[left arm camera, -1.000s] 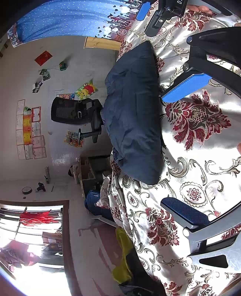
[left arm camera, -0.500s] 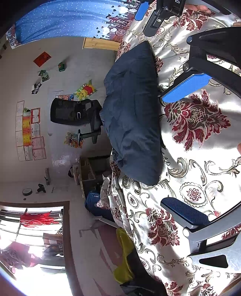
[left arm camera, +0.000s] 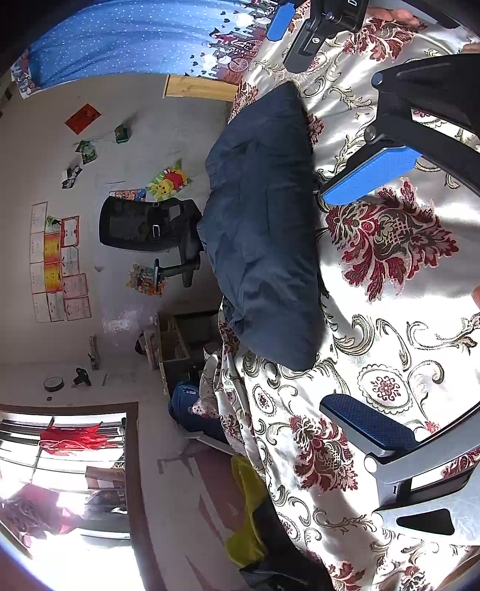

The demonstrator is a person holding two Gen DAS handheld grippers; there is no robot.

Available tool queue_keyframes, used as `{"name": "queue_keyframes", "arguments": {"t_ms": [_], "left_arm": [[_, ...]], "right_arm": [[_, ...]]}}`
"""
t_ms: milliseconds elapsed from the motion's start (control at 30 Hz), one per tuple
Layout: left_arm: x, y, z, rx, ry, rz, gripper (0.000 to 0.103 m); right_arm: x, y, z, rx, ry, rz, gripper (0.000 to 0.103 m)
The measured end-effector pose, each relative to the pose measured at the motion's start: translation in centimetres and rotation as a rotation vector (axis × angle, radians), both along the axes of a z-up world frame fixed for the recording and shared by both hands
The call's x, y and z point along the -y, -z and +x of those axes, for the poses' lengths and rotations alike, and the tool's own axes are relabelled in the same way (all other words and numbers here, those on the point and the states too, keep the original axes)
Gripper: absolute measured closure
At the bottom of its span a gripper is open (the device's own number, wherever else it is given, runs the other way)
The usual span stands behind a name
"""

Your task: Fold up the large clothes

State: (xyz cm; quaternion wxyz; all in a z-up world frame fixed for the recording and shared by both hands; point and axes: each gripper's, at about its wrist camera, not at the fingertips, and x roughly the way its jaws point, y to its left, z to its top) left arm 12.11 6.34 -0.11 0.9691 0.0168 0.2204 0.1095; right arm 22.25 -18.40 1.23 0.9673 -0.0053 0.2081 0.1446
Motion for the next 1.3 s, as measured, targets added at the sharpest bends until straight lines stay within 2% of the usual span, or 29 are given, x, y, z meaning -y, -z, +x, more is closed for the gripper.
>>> {"name": "queue_keyframes", "arguments": {"t_ms": [1300], "left_arm": [[-0.84, 0.33, -0.25, -0.016, -0.016, 0.001, 0.000]], "right_arm": [[-0.05, 0.13, -0.12, 0.003, 0.005, -0.006, 0.001]]}}
